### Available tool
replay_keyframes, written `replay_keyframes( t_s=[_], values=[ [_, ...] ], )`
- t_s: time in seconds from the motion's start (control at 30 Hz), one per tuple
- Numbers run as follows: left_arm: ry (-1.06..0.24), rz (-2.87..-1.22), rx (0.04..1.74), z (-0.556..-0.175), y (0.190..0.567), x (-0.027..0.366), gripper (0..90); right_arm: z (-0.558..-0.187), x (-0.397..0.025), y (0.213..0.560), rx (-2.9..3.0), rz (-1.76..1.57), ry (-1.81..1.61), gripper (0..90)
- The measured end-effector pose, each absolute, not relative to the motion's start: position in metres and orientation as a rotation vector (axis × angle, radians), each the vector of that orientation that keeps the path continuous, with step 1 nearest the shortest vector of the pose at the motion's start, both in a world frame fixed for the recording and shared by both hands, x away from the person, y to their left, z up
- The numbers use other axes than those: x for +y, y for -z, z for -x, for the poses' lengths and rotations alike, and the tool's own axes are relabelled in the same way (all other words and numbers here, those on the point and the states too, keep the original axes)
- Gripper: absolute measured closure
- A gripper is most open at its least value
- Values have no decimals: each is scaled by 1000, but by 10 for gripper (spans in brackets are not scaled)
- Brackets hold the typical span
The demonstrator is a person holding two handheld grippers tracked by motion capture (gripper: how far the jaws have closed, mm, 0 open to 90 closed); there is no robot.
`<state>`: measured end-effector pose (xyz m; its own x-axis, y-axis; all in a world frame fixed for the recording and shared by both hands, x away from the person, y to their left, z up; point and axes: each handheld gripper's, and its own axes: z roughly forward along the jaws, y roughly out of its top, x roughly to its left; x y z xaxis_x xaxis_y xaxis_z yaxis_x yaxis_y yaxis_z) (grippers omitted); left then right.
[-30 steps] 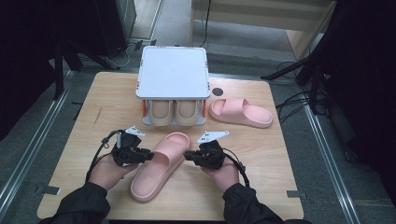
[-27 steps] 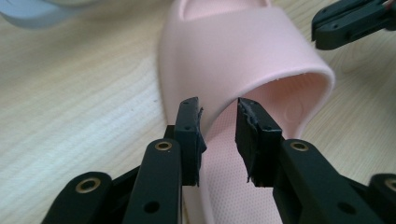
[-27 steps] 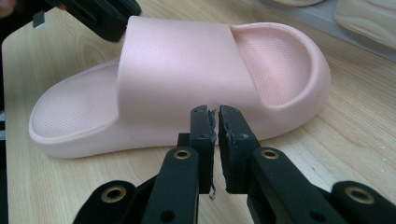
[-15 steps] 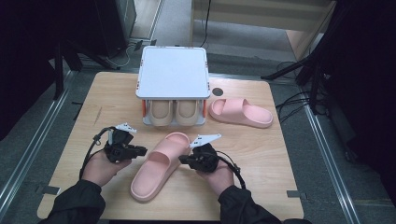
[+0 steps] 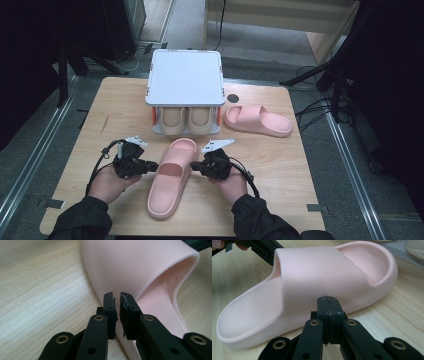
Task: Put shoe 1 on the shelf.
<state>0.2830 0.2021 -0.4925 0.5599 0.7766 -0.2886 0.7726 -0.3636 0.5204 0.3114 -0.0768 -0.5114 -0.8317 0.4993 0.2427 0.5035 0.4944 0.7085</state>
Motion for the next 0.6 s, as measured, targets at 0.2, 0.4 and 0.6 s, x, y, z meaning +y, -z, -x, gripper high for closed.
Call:
replay_keyframes(
  t_s=[0.2,0.4,0.6],
  values=[
    [-1,-2154,1256,-277,493,207,826,-317,-69,511,-2719,889,1285,900],
    [0,-2144,1258,-275,493,210,809,-319,-65,512,-2727,878,1287,885],
    [-38,-2109,1249,-277,488,217,746,-320,-68,511,-2736,881,1286,807]
  ],
)
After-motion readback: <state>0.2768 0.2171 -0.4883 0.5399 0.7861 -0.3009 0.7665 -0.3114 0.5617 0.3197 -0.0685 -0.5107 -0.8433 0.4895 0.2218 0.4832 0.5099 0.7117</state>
